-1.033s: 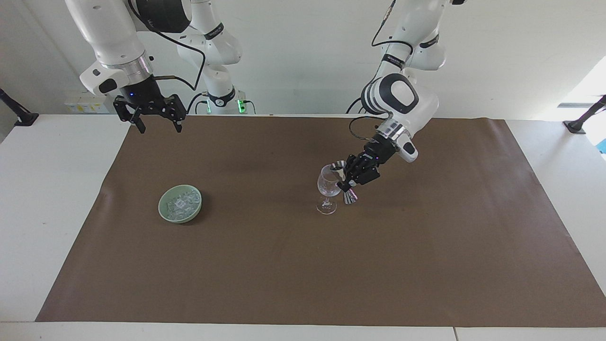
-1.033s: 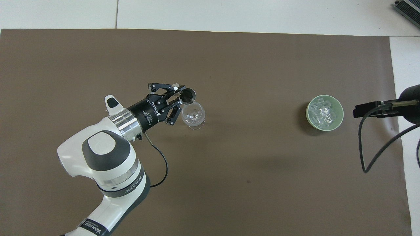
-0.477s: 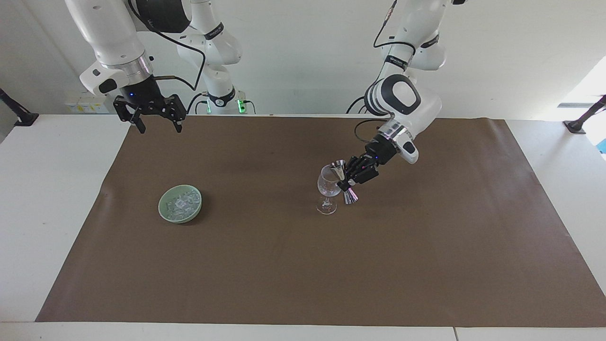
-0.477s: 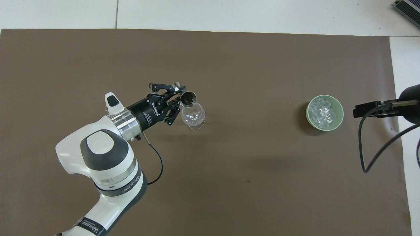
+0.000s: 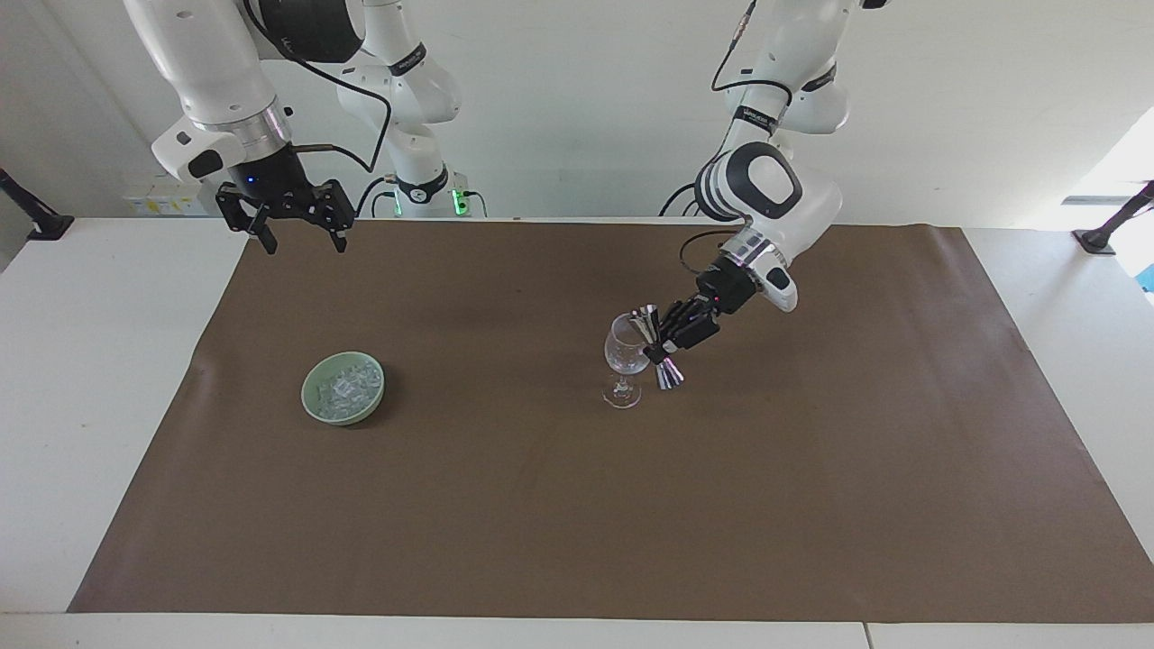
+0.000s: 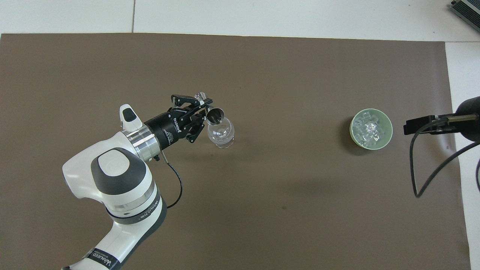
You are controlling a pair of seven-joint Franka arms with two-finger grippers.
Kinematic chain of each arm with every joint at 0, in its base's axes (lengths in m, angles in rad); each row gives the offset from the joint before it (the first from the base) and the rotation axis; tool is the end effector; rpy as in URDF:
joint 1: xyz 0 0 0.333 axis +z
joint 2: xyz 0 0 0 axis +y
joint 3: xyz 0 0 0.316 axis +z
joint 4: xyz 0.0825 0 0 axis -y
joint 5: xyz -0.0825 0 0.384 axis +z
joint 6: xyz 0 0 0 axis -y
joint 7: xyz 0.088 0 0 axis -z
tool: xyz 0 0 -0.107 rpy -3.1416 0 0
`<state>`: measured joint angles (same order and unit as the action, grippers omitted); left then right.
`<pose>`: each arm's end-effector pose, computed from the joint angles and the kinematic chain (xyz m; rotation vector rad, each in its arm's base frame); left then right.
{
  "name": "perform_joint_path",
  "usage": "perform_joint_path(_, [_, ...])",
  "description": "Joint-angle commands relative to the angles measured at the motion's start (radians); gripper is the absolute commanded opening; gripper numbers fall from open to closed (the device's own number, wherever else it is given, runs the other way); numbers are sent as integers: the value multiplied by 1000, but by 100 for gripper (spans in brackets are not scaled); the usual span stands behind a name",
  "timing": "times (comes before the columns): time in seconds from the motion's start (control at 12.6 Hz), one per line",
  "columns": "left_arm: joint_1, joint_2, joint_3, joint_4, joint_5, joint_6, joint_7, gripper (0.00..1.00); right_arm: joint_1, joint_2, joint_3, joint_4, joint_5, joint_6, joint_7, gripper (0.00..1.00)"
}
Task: Pour wine and add ice with both arms
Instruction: 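Tilt the jigger with the left gripper to pour into the glass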
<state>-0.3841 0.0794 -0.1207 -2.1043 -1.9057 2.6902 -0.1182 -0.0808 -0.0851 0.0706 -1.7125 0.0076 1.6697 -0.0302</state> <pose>0.5167 -0.2494 0.4019 1.5800 1.1907 -0.0641 0.5359 -0.0032 0.6122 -3.1400 -0.0303 -0.0661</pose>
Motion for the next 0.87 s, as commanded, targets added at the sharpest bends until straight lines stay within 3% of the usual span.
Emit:
perform_joint_path(0.0, [5, -33, 3, -33, 11, -24, 66, 0, -7, -22, 0, -22, 15, -4, -28, 100])
perform_joint_path(0.79, [5, -32, 3, -36, 57, -29, 202, 0, -7, -24, 0, -22, 15, -4, -28, 100])
